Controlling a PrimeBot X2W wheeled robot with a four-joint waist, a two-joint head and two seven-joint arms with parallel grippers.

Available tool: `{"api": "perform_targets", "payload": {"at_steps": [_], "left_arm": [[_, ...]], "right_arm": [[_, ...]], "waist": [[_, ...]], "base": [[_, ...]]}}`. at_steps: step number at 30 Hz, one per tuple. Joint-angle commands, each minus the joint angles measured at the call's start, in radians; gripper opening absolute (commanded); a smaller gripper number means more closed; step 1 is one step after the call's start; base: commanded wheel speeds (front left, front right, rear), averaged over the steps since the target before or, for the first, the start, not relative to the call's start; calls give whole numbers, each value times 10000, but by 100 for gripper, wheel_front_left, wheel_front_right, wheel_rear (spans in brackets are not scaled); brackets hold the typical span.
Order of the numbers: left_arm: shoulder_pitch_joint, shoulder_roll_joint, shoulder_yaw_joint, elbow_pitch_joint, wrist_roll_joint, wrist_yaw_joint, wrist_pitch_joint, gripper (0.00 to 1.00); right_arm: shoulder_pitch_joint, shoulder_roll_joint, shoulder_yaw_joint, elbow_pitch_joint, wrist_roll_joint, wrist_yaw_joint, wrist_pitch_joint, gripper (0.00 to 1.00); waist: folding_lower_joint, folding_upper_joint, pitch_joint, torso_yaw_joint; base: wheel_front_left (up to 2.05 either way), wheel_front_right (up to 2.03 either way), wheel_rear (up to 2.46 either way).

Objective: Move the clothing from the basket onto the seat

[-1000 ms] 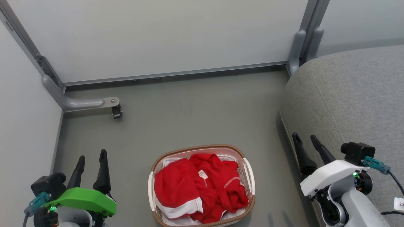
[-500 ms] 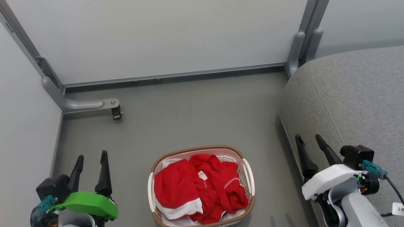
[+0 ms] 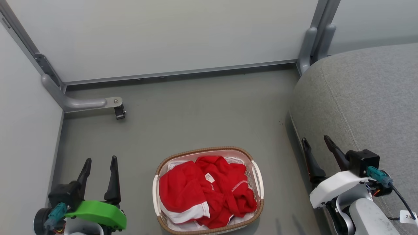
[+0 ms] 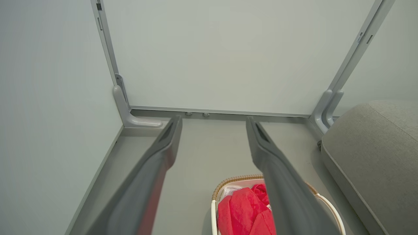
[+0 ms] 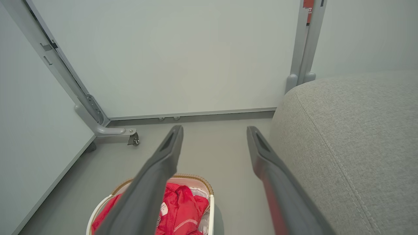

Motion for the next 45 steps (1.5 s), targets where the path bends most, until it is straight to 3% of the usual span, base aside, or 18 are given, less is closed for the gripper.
{"api": "perform_targets", "payload": {"at_steps": [1, 8, 22, 31, 35, 40, 45], "left_arm": [[-41, 20, -83, 21, 225, -52, -75, 100], [-485, 195, -932, 296, 290, -79, -221, 100], [-3100, 1549, -4598, 1943, -785, -89, -467, 100], [-4876, 2463, -6942, 3728, -1952, -86, -644, 100], [-5621, 2631, -7861, 4666, -2925, -86, -610, 100], [-6498, 2930, -9137, 5463, -3323, -86, -605, 100], [-7087, 2847, -9984, 6467, -3581, -85, -518, 100]], "right_arm": [[-179, -61, 13, -14, -281, 3, -90, 100], [-587, 86, -39, -92, -1117, 3, -236, 100], [-2261, 659, 181, -1182, -2935, 1, -498, 100], [-3328, 664, 882, -2226, -3026, 1, -650, 100], [-3515, 665, 1037, -2470, -2827, 1, -642, 100], [-3351, 666, 967, -2788, -2724, -1, -642, 100], [-3110, 680, 586, -3044, -2459, 1, -633, 100]], "waist": [[0, 0, 103, -15], [0, 0, 872, -152], [0, 0, 3996, -1086], [0, 0, 6061, -1754], [0, 0, 6625, -1946], [0, 0, 7207, -2136], [0, 0, 7556, -2240]], "base": [[0, 0, 0], [0, 0, 0], [0, 0, 0], [0, 0, 0], [0, 0, 0], [0, 0, 0], [0, 0, 0]]}}
